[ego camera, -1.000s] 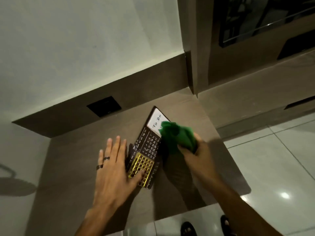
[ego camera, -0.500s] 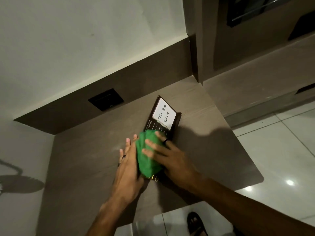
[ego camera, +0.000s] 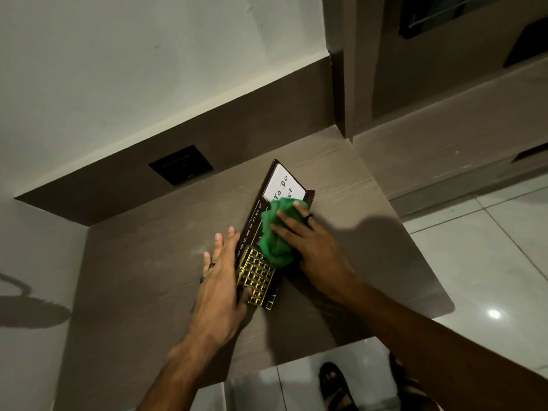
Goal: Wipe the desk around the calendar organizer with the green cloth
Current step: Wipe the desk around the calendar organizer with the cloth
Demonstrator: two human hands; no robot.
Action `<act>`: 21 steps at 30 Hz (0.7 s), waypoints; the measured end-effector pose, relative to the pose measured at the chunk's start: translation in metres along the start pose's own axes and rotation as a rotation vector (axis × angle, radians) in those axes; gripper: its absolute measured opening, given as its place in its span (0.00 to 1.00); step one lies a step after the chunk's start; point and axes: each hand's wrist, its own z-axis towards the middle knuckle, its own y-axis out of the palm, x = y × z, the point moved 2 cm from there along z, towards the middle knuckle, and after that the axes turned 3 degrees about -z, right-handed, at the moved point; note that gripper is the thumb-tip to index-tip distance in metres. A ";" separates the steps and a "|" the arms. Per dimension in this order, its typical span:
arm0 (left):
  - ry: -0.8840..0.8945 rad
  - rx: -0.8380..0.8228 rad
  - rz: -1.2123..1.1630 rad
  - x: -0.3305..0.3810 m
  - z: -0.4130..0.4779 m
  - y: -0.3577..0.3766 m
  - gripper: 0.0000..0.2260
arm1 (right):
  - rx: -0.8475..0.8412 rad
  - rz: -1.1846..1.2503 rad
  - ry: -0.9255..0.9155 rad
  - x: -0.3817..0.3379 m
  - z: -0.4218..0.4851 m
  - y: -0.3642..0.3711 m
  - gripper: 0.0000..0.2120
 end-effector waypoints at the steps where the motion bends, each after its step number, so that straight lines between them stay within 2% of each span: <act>1: 0.016 -0.004 0.013 0.002 0.000 0.000 0.49 | -0.022 -0.029 0.047 0.002 -0.007 0.003 0.33; 3: 0.041 -0.009 0.046 0.003 0.001 -0.001 0.48 | -0.063 -0.074 0.041 -0.003 -0.022 0.012 0.35; 6: 0.061 -0.006 0.075 0.003 0.000 -0.002 0.48 | -0.135 -0.054 -0.105 -0.022 -0.032 0.020 0.38; 8: 0.077 -0.004 0.090 0.003 -0.001 -0.002 0.48 | -0.057 -0.012 -0.163 -0.021 -0.015 0.012 0.38; 11: 0.085 -0.014 0.102 0.004 0.000 -0.002 0.48 | 0.035 0.011 -0.011 -0.004 0.010 -0.004 0.38; 14: 0.067 -0.016 0.088 0.006 0.000 -0.004 0.47 | -0.028 -0.015 0.167 0.001 -0.007 0.002 0.39; 15: 0.065 -0.015 0.084 0.006 0.000 -0.005 0.47 | -0.049 -0.019 0.144 -0.006 -0.017 0.007 0.38; 19: 0.076 -0.025 0.079 0.005 0.000 -0.004 0.46 | -0.052 0.043 -0.133 -0.033 -0.022 0.014 0.33; 21: 0.078 -0.026 0.099 0.004 0.000 -0.004 0.47 | 0.008 0.033 -0.095 -0.021 -0.001 0.007 0.35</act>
